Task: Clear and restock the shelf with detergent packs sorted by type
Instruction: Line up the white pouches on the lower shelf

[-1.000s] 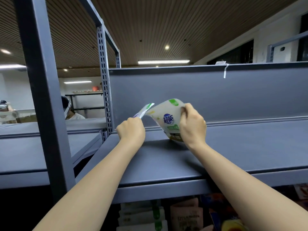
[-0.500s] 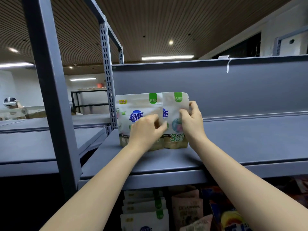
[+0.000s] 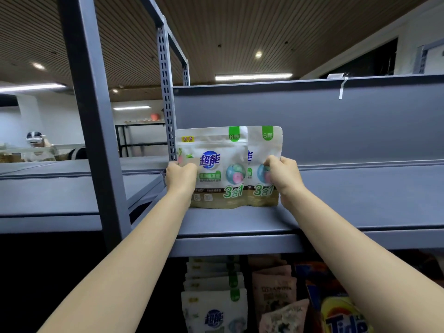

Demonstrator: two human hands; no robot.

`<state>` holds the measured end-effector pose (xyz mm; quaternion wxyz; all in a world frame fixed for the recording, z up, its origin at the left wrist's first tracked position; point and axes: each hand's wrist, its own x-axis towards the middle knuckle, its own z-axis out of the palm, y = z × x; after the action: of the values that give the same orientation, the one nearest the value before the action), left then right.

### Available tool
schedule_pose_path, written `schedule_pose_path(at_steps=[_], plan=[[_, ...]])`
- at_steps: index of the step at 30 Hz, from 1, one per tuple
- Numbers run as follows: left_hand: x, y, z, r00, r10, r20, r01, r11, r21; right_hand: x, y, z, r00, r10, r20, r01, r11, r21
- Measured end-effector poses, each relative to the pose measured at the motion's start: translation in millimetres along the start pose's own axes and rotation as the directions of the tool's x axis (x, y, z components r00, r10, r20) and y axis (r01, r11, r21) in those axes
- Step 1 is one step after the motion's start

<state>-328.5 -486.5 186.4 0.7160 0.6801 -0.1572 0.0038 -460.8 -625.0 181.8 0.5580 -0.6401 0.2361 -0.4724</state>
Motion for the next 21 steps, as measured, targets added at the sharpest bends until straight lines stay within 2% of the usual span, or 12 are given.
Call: schedule_pose_path(at_steps=[2, 5, 7, 10, 13, 16, 21], plan=[[-10.5, 5.0, -4.4, 0.998, -0.029, 0.049, 0.029, 1.0, -0.009, -5.9, 2.5, -1.5, 0.996, -0.054, -0.065, 0.053, 0.998, -0.013], [-28.9, 10.6, -10.3, 0.999, -0.04, 0.036, 0.042, 0.997, -0.059, -22.2, 2.8, -12.2, 0.973, -0.148, -0.176, 0.128, 0.984, -0.123], [-41.3, 10.3, -13.8, 1.0, 0.01, -0.024, -0.013, 0.993, -0.115, -35.9, -3.4, -24.1, 0.943, -0.217, -0.252, 0.188, 0.973, -0.134], [-67.0, 7.0, -17.7, 0.978, 0.122, -0.169, -0.136, 0.988, -0.077, -59.0, -17.8, -44.3, 0.906, -0.257, -0.335, 0.24, 0.966, -0.093], [-98.2, 7.1, -22.0, 0.942, 0.156, -0.298, -0.182, 0.982, -0.058, -81.3, -26.0, -63.3, 0.871, -0.287, -0.399, 0.286, 0.956, -0.063], [-128.4, -1.7, -27.4, 0.918, 0.186, -0.35, -0.211, 0.977, -0.035, -101.5, -24.3, -77.9, 0.845, -0.312, -0.434, 0.329, 0.944, -0.038], [-168.9, -46.0, -38.2, 0.896, 0.236, -0.377, -0.244, 0.969, 0.025, -133.9, -2.6, -94.0, 0.858, -0.326, -0.398, 0.343, 0.939, -0.03]])
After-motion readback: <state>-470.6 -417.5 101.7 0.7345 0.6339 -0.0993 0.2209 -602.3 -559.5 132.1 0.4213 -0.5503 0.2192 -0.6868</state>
